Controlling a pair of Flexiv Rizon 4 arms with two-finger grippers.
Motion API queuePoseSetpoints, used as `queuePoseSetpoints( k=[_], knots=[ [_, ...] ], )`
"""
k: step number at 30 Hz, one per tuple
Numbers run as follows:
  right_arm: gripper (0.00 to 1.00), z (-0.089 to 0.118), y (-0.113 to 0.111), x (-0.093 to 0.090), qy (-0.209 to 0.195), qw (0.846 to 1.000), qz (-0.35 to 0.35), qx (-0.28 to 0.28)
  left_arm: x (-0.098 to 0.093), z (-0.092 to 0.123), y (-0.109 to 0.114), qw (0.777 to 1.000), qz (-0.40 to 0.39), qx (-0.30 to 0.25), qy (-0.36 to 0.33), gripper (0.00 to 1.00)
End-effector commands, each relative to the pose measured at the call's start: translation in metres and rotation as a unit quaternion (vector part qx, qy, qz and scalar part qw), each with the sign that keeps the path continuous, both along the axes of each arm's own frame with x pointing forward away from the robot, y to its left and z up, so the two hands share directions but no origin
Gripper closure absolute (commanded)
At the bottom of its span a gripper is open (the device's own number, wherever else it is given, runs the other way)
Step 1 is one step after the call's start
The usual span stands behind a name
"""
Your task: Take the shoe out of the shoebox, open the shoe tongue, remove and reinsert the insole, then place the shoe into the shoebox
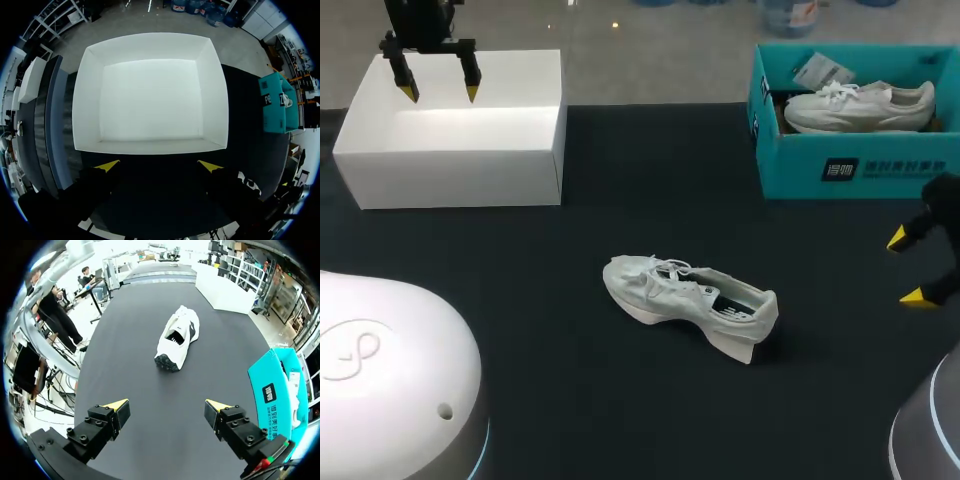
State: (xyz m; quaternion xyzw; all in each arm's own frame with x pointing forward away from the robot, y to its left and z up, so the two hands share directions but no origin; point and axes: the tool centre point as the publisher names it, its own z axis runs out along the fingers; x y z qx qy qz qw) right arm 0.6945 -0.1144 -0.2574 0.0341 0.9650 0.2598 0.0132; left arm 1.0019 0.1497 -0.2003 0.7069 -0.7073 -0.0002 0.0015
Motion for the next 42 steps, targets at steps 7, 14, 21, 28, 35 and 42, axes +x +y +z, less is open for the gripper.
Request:
queuePoseSetpoints(
  k=[7, 14, 21, 28, 35, 42],
  knots=[
    [0.0, -0.028, -0.01, 0.017, -0.022, 0.978, 0.045, 0.204, 0.0, 0.0, 0.0, 1.0, 0.0, 0.0, 0.0, 0.0],
    [0.0, -0.046, -0.011, 0.017, -0.033, 0.97, 0.04, 0.238, 0.0, 0.0, 0.0, 1.0, 0.0, 0.0, 0.0, 0.0],
    [0.0, -0.059, -0.008, 0.016, -0.039, 0.969, 0.027, 0.24, 0.0, 0.0, 0.0, 1.0, 0.0, 0.0, 0.0, 0.0],
    [0.0, -0.073, -0.005, 0.016, -0.031, 0.971, 0.016, 0.235, 0.0, 0.0, 0.0, 1.0, 0.0, 0.0, 0.0, 0.0],
    [0.0, -0.084, -0.007, 0.013, -0.038, 0.97, 0.009, 0.241, 0.0, 0.0, 0.0, 1.0, 0.0, 0.0, 0.0, 0.0],
    [0.0, -0.084, -0.008, 0.012, -0.041, 0.971, 0.003, 0.235, 0.0, 0.0, 0.0, 1.0, 0.0, 0.0, 0.0, 0.0]
  ],
)
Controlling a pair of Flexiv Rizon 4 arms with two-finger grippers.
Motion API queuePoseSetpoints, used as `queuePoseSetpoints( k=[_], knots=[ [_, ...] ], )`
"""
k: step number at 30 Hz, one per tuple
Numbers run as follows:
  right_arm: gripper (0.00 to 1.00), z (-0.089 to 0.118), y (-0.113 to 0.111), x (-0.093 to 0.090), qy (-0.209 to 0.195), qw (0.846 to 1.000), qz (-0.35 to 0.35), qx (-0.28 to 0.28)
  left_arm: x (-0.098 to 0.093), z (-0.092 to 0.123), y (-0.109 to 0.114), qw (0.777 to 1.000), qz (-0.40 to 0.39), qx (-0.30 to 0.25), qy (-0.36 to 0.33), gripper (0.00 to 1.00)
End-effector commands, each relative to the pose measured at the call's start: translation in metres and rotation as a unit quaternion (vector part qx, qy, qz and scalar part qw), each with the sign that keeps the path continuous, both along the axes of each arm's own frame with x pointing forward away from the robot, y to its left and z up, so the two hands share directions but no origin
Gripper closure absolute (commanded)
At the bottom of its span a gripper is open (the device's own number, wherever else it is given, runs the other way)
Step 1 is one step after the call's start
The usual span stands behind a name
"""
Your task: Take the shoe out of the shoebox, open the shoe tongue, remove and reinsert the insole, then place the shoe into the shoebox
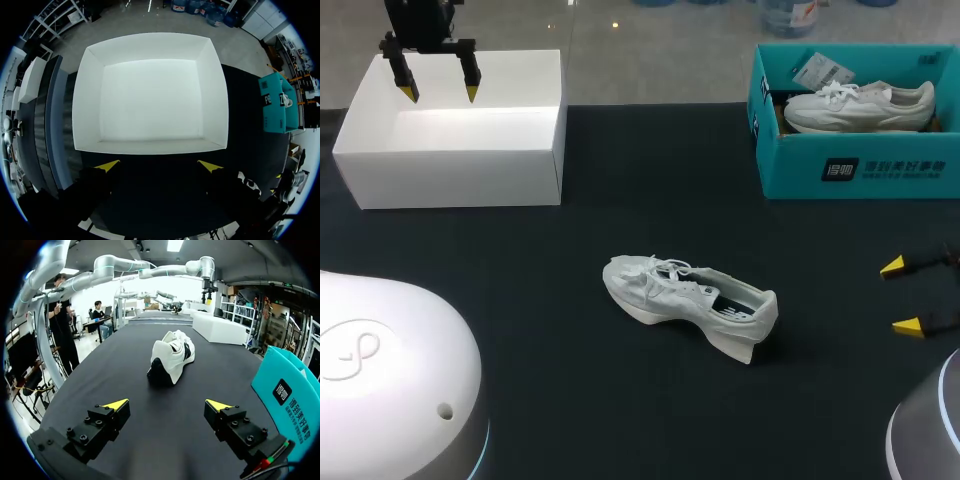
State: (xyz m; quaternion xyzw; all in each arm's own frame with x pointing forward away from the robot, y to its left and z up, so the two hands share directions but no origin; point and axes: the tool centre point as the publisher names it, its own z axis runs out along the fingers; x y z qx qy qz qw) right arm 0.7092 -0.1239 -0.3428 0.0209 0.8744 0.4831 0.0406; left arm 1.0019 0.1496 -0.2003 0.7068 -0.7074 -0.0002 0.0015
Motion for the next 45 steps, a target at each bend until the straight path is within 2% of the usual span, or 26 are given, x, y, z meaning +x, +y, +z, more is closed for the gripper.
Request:
queuePoseSetpoints(
  k=[1, 30, 45],
  knots=[
    [0.0, 0.002, 0.001, -0.003, -0.001, 1.0, -0.003, -0.003, 0.0, 0.0, 0.0, 1.0, 0.0, 0.001, 0.0, 0.0],
    [0.0, 0.002, 0.001, -0.003, -0.001, 1.0, -0.003, -0.003, 0.0, 0.0, 0.0, 1.0, 0.0, 0.001, 0.0, 0.0],
    [0.0, -0.03, 0.037, 0.004, 0.002, 1.0, 0.001, 0.013, 0.0, 0.0, 0.0, 1.0, 0.0, 0.001, 0.0, 0.0]
  ],
)
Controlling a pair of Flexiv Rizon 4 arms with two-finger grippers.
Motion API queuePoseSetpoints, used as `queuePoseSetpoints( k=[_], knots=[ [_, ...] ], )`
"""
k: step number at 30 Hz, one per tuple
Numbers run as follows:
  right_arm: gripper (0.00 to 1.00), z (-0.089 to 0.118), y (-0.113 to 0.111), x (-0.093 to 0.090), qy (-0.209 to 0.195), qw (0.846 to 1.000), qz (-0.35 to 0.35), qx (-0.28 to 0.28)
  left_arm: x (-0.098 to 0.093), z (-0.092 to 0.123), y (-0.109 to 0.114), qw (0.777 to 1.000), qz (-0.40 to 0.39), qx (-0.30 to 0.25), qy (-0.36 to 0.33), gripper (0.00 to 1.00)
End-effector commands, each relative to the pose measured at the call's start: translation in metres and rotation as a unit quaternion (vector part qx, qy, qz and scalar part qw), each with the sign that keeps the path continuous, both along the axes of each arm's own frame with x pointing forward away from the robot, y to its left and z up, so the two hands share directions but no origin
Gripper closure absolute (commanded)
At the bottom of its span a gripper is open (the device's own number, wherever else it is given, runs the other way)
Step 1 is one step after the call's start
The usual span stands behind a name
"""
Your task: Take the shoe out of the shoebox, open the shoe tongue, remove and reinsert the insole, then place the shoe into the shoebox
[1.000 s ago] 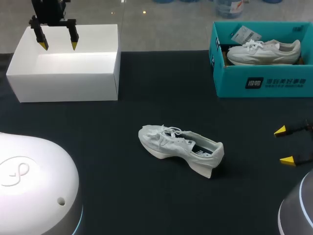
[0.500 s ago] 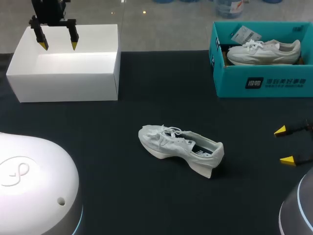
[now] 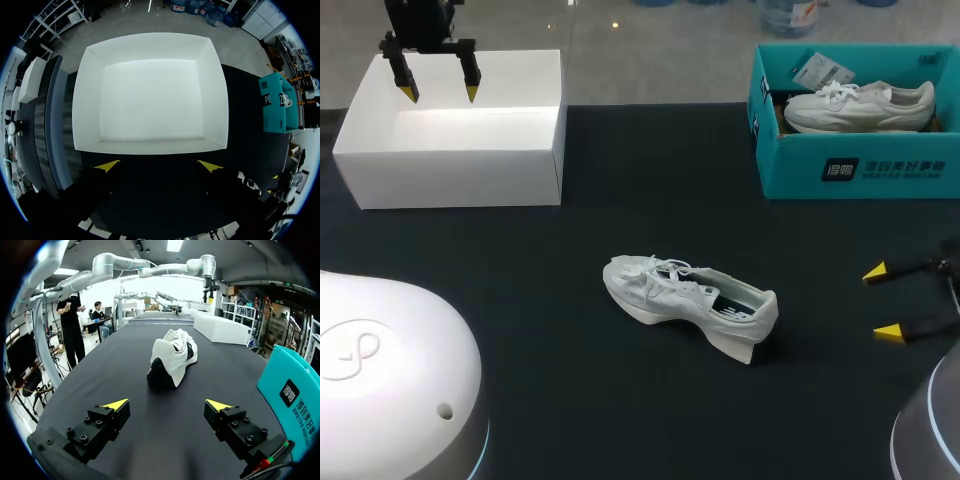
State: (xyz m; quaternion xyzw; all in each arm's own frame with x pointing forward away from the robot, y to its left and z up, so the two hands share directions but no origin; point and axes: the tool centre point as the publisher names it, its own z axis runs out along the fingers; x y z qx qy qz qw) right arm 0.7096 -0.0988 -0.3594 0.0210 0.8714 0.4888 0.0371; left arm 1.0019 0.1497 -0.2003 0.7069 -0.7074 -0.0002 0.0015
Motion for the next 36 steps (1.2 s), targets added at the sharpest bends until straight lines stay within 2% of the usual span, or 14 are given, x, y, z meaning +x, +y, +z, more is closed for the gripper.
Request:
queuePoseSetpoints(
  k=[1, 6, 19, 26, 36],
  knots=[
    [0.0, -0.016, 0.016, 0.003, -0.001, 1.0, -0.001, 0.01, 0.0, 0.0, 0.0, 1.0, 0.0, 0.001, 0.0, 0.0],
    [0.0, -0.027, 0.035, 0.006, -0.003, 1.0, 0.001, 0.026, 0.0, 0.0, 0.0, 1.0, 0.0, 0.001, 0.0, 0.0],
    [0.0, -0.032, 0.074, 0.006, -0.011, 0.999, -0.003, 0.043, 0.0, 0.0, 0.0, 1.0, 0.0, 0.001, 0.0, 0.0],
    [0.0, -0.033, 0.092, -0.005, -0.023, 0.997, -0.049, 0.05, 0.0, 0.0, 0.0, 1.0, 0.0, 0.001, 0.0, 0.0],
    [0.0, -0.037, 0.117, -0.008, -0.024, 0.995, -0.08, 0.054, 0.0, 0.0, 0.0, 1.0, 0.0, 0.001, 0.0, 0.0]
  ],
)
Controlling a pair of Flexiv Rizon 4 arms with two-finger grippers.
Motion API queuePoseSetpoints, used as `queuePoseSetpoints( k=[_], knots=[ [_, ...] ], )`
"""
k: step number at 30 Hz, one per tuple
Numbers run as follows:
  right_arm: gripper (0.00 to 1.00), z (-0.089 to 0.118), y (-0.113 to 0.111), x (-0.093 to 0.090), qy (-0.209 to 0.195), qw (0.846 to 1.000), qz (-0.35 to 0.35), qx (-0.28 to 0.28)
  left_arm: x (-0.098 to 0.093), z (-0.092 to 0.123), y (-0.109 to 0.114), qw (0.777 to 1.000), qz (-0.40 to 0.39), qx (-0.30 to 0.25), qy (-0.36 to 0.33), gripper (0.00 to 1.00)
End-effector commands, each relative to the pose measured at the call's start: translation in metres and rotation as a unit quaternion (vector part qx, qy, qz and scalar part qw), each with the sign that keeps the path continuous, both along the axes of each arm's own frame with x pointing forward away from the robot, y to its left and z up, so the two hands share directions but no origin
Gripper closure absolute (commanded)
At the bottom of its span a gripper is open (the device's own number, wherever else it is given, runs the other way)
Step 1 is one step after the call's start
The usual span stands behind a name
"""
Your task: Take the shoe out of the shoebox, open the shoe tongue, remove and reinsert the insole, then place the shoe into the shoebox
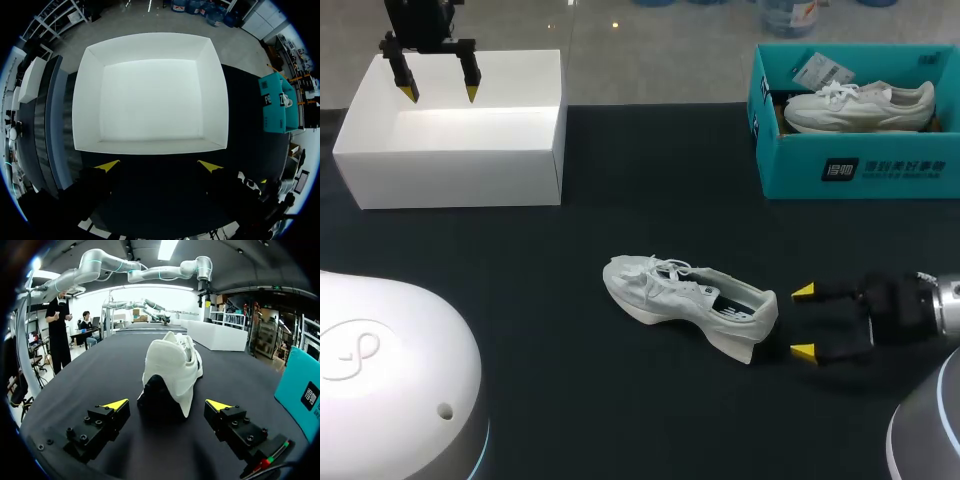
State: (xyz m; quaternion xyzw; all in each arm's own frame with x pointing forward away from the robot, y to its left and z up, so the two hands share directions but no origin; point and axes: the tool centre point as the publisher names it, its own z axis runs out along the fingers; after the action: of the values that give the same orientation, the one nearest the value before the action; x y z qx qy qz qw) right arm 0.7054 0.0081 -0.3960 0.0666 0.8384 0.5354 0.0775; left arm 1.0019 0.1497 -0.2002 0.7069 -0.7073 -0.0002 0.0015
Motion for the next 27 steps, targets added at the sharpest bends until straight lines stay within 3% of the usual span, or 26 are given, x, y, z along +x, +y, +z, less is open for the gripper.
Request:
queuePoseSetpoints(
  k=[1, 27],
  knots=[
    [0.0, 0.0, 0.012, -0.003, -0.008, 1.0, -0.025, -0.003, 0.0, 0.0, 0.0, 1.0, 0.0, 0.0, 0.0, 0.0],
    [0.0, -0.012, 0.048, 0.003, 0.014, 0.999, -0.035, 0.028, 0.0, 0.0, 0.0, 1.0, 0.0, 0.0, 0.0, 0.0]
  ],
)
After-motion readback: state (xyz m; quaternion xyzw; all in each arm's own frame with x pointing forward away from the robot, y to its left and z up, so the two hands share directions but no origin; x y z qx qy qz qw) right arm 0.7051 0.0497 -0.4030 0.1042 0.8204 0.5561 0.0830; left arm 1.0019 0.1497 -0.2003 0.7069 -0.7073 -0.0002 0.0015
